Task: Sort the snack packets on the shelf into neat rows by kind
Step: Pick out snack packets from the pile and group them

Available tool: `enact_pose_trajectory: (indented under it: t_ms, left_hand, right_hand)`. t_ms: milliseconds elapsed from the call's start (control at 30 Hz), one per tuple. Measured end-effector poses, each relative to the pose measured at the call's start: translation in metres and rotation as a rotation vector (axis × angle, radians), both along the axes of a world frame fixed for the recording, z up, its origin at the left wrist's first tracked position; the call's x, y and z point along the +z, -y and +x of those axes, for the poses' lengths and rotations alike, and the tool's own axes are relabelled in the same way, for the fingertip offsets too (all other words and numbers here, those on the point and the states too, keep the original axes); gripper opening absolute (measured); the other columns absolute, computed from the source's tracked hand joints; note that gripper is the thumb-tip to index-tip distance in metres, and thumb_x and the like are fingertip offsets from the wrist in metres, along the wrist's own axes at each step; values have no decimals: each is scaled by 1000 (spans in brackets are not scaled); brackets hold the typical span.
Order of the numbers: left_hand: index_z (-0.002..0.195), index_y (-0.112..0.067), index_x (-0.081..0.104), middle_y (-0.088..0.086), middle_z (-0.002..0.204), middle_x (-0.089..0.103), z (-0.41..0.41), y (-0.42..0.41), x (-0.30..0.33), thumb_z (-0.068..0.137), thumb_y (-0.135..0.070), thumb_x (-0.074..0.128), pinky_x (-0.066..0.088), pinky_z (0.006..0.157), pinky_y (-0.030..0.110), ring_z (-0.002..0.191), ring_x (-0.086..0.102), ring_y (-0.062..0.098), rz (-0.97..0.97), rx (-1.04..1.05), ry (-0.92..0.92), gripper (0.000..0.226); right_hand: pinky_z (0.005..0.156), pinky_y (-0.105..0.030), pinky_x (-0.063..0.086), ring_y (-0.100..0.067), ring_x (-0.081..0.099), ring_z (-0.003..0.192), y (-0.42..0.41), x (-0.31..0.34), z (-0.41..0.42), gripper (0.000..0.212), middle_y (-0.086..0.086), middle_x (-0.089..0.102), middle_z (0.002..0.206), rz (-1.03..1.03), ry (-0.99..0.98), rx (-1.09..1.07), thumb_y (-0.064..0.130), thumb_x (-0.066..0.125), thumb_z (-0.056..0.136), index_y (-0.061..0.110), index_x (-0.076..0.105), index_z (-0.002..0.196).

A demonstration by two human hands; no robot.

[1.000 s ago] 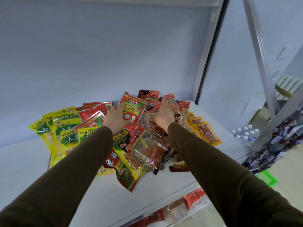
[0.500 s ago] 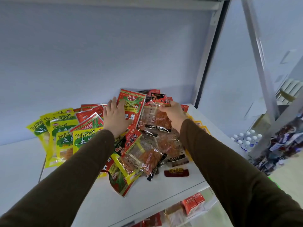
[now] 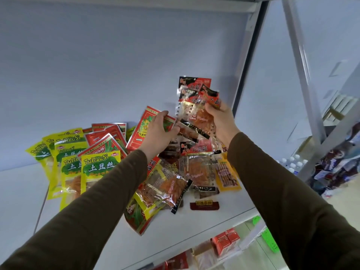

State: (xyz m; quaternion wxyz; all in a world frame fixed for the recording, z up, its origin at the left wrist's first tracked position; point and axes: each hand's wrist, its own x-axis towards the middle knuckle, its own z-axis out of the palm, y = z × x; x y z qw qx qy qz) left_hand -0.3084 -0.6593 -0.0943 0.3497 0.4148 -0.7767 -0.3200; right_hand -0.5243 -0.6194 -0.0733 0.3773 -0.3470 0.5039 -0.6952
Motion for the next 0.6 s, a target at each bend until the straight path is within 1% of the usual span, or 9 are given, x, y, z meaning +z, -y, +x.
enact_pose_trajectory:
  t_ms: [67, 133, 200, 267, 300, 367, 467, 533, 600]
  left_hand:
    - [155, -22, 34, -10, 136, 51, -2, 0, 2, 100, -40, 63, 41, 89, 15, 122, 52, 13, 140, -34, -146, 65]
    - [155, -24, 33, -7, 139, 53, -1, 2, 4, 99, -49, 60, 41, 81, 11, 122, 54, 13, 273, -73, -297, 67]
    - [156, -28, 31, -1, 153, 44, 1, 6, 7, 97, -62, 54, 40, 94, 19, 129, 48, 15, 345, -103, -352, 72]
    - [156, -31, 31, 0, 161, 36, 1, 12, 9, 95, -71, 49, 34, 114, 37, 141, 39, 21, 413, -104, -358, 76]
    - [157, -30, 30, 0, 163, 35, 1, 14, 11, 94, -74, 47, 29, 120, 44, 146, 36, 23, 446, -94, -371, 79]
    - [159, -28, 27, 3, 164, 34, 1, 18, 18, 93, -78, 42, 22, 125, 49, 150, 33, 25, 500, -88, -436, 84]
    - [162, -18, 21, 13, 163, 36, 8, 27, 32, 87, -86, 36, 21, 125, 51, 148, 38, 31, 652, -193, -624, 102]
    - [163, -19, 18, 17, 163, 34, 16, 30, 40, 82, -92, 32, 24, 124, 53, 140, 47, 35, 813, -336, -722, 111]
    - [162, -18, 28, 19, 164, 31, 22, 28, 45, 75, -98, 31, 35, 118, 52, 128, 50, 37, 963, -487, -704, 118]
  right_hand:
    - [89, -46, 59, -23, 74, 101, -2, 10, -3, 24, -3, 77, 105, -64, -12, -9, 10, 64, 97, 19, 66, 119]
    - [92, -48, 58, -24, 73, 102, -3, 22, -6, 24, -4, 77, 104, -119, -14, -14, 8, 64, 96, 19, 66, 118]
    - [96, -51, 56, -26, 73, 103, -3, 35, -8, 24, -5, 77, 104, -180, -28, -29, 6, 63, 97, 17, 66, 118]
    - [99, -53, 53, -28, 71, 106, -3, 51, -7, 23, -6, 75, 104, -239, -23, -55, 3, 62, 97, 15, 67, 116]
    - [100, -53, 52, -30, 69, 109, -3, 59, -7, 24, -7, 74, 106, -257, -4, -62, 2, 62, 97, 14, 67, 116]
    - [101, -51, 53, -33, 67, 114, -1, 72, -6, 27, -11, 72, 112, -255, 60, -39, 1, 63, 96, 9, 66, 121]
    - [88, -38, 60, -25, 73, 98, 2, 82, 3, 33, -14, 73, 113, -186, 124, 50, 0, 64, 94, 3, 61, 127]
    - [69, -28, 61, -17, 74, 80, 6, 83, 10, 26, -12, 75, 98, -137, 171, 103, -2, 61, 95, 0, 61, 121]
    - [59, -23, 58, -17, 75, 73, 10, 78, 17, 20, -12, 75, 89, -100, 266, 164, -3, 59, 95, -2, 61, 115]
